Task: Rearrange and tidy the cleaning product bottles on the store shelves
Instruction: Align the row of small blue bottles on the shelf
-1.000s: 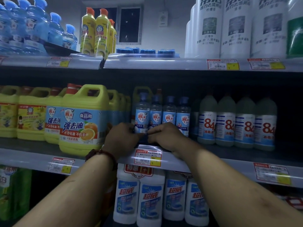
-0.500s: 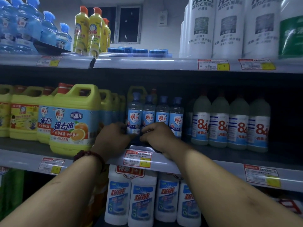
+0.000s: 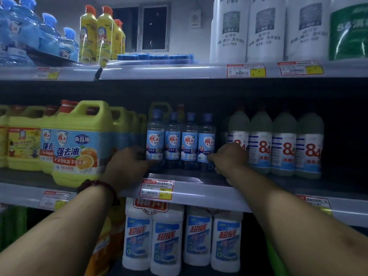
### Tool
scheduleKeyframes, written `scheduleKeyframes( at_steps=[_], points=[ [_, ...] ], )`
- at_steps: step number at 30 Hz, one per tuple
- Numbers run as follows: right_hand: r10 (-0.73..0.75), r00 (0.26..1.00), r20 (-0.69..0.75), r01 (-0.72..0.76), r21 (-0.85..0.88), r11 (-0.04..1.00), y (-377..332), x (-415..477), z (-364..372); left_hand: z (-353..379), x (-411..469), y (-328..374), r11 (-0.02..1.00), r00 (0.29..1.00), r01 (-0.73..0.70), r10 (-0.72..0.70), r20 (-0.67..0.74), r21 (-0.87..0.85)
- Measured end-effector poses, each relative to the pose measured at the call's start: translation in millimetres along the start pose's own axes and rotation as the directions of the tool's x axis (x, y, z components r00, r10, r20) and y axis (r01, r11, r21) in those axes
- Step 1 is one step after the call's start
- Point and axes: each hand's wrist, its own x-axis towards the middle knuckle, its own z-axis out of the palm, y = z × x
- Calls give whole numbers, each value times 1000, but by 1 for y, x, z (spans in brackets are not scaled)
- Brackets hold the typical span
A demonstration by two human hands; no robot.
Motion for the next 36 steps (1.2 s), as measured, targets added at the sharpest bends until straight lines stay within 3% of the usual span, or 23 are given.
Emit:
scheduleKeyframes(
  at_steps=[8,24,31,36],
  points=[
    [-49,998,-46,43,-135,990,-1,3,5,-1,2,-3,1000,1000,-4,4,15,-2],
    [-118,990,-76,103,-180,978,-2,-8,4,1,2,-3,999,1000,29,-29,2,16],
    [-318,937,146,334,-104,937,-10,-21,6,0,0,0,1000,999,30,-30,27,3],
    [-328,925,193,349,-86,933,-9,-22,7,-1,3,1,998,996,59,-57,63,-29]
  ],
)
